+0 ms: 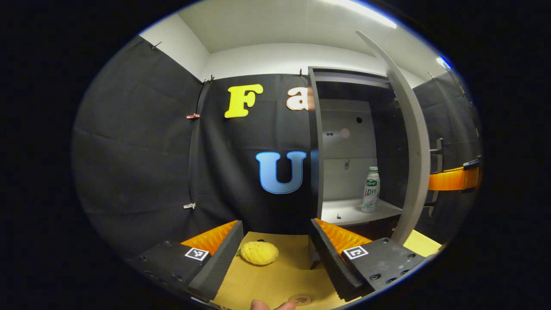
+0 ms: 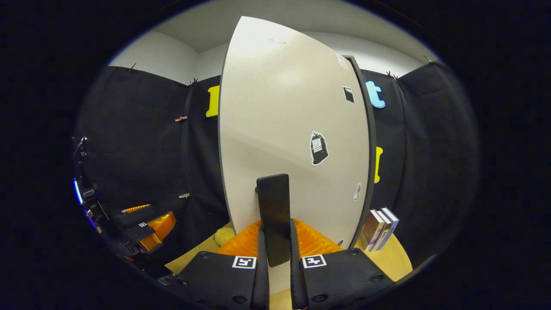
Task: Open the cabinet door with the right hand, grasp the bottle in the cabinet with the left hand and place it on the coaster, then close the cabinet door with the right hand.
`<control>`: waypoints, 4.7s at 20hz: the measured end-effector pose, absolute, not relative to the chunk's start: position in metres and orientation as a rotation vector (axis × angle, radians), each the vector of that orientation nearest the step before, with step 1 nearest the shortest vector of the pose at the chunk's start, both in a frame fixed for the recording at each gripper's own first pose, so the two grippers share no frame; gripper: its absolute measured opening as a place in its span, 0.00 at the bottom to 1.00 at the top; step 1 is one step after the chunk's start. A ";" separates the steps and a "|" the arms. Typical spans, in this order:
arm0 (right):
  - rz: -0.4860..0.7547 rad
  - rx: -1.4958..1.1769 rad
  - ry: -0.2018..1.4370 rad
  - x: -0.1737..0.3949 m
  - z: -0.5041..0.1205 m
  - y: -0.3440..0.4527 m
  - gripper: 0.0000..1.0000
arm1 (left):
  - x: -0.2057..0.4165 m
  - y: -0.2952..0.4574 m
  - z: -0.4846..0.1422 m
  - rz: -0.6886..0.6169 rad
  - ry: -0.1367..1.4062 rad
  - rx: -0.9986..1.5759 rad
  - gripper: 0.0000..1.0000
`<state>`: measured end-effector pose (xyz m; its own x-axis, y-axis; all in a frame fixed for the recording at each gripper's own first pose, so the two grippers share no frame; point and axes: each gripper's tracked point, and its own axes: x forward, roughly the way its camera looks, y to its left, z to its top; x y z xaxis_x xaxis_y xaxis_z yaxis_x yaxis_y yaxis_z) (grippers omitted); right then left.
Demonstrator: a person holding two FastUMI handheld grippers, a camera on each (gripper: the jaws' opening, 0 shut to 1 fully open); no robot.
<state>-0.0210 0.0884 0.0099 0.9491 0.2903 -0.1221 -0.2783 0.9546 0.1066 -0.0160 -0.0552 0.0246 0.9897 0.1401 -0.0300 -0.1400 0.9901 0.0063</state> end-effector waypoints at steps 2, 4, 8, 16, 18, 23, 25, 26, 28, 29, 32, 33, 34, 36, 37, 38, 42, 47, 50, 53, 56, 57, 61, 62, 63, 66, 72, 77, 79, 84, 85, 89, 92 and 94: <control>0.263 0.085 0.132 -0.032 0.011 0.069 0.23 | -0.015 -0.063 0.026 0.128 0.025 0.004 0.96; 0.240 0.097 0.124 -0.038 0.011 0.051 0.23 | -0.013 -0.070 0.027 0.120 0.027 -0.001 0.97; 0.213 0.118 0.112 -0.051 0.013 0.026 0.25 | -0.013 -0.089 0.028 0.093 0.031 0.003 0.98; 0.141 0.115 0.091 -0.058 0.016 -0.009 0.29 | -0.015 -0.108 0.031 0.064 0.035 0.014 0.98; 0.131 0.118 0.089 -0.057 0.016 -0.017 0.29 | -0.014 -0.110 0.032 0.065 0.034 0.014 0.98; 0.132 0.119 0.073 -0.060 0.020 -0.029 0.29 | -0.009 -0.115 0.031 0.058 0.038 0.016 0.98; 0.113 0.130 0.076 -0.061 0.020 -0.034 0.29 | -0.008 -0.117 0.033 0.055 0.033 0.023 0.97; 0.099 0.134 0.074 -0.061 0.019 -0.037 0.29 | -0.007 -0.117 0.035 0.051 0.030 0.022 0.98; 0.069 0.139 0.070 -0.066 0.020 -0.054 0.29 | -0.005 -0.120 0.035 0.044 0.029 0.022 0.98; 0.050 0.140 0.066 -0.067 0.020 -0.061 0.29 | -0.006 -0.121 0.035 0.041 0.029 0.023 0.98; -0.013 0.139 0.054 -0.068 0.020 -0.076 0.29 | -0.003 -0.123 0.033 0.028 0.032 0.024 0.98; -0.033 0.136 0.049 -0.069 0.021 -0.081 0.29 | -0.003 -0.125 0.032 0.024 0.034 0.023 0.98; -0.053 0.135 0.045 -0.070 0.022 -0.086 0.29 | -0.003 -0.125 0.032 0.019 0.034 0.024 0.98; -0.102 0.136 0.034 -0.072 0.025 -0.097 0.29 | -0.002 -0.125 0.033 0.013 0.032 0.029 0.98; -0.127 0.133 0.028 -0.075 0.025 -0.101 0.29 | -0.001 -0.126 0.032 0.010 0.033 0.032 0.98; -0.148 0.135 0.018 -0.077 0.027 -0.106 0.29 | -0.002 -0.125 0.032 0.006 0.032 0.032 0.98; -0.143 0.154 -0.016 -0.087 0.044 -0.099 0.29 | -0.001 -0.127 0.031 -0.008 0.034 0.025 0.98; -0.135 0.197 -0.047 -0.106 0.074 -0.087 0.23 | 0.003 -0.131 0.033 -0.029 0.028 0.015 0.97; -0.053 0.266 -0.038 -0.111 0.078 -0.060 0.49 | 0.007 -0.137 0.033 -0.048 0.025 0.013 0.98; 0.009 0.210 -0.007 -0.107 0.070 -0.033 0.42 | 0.017 -0.147 0.034 -0.074 0.023 0.009 0.98; 0.057 0.150 0.006 -0.108 0.064 -0.004 0.69 | 0.031 -0.167 0.039 -0.121 0.008 0.005 0.98; 0.071 0.142 0.020 -0.107 0.061 0.004 0.72 | 0.038 -0.175 0.042 -0.142 0.002 0.006 0.98; 0.060 0.132 0.041 -0.097 0.052 0.014 0.99 | 0.071 -0.224 0.045 -0.240 -0.012 0.014 0.99; 0.054 0.144 0.031 -0.094 0.055 0.015 0.99 | 0.080 -0.238 0.043 -0.266 -0.013 0.012 0.98; 0.045 0.145 0.023 -0.096 0.052 0.012 0.99 | 0.090 -0.252 0.042 -0.286 -0.010 0.009 0.98; 0.022 0.120 0.001 -0.091 0.053 0.009 1.00 | 0.123 -0.287 0.038 -0.318 -0.005 0.013 0.98; 0.023 0.069 -0.004 -0.057 0.038 0.019 0.99 | 0.200 -0.339 0.019 -0.310 0.018 0.015 0.98; 0.085 0.049 0.001 -0.047 0.034 0.030 0.98 | 0.261 -0.354 -0.006 -0.241 0.061 0.017 0.98; 0.114 0.059 0.006 -0.046 0.032 0.032 0.98 | 0.280 -0.357 -0.015 -0.221 0.080 0.006 0.98; 0.161 0.065 0.015 -0.032 0.027 0.038 0.97 | 0.321 -0.369 -0.030 -0.200 0.109 -0.014 0.98; 0.168 0.063 0.018 -0.032 0.025 0.037 0.97 | 0.328 -0.371 -0.032 -0.200 0.111 -0.013 0.98; 0.182 0.070 0.015 -0.026 0.026 0.040 0.97 | 0.341 -0.379 -0.033 -0.218 0.100 0.009 0.90; 0.178 0.079 0.018 -0.027 0.025 0.039 0.98 | 0.338 -0.379 -0.032 -0.242 0.103 -0.007 0.74; 0.166 0.087 0.017 -0.029 0.025 0.038 0.98 | 0.336 -0.378 -0.023 -0.250 0.085 -0.003 0.72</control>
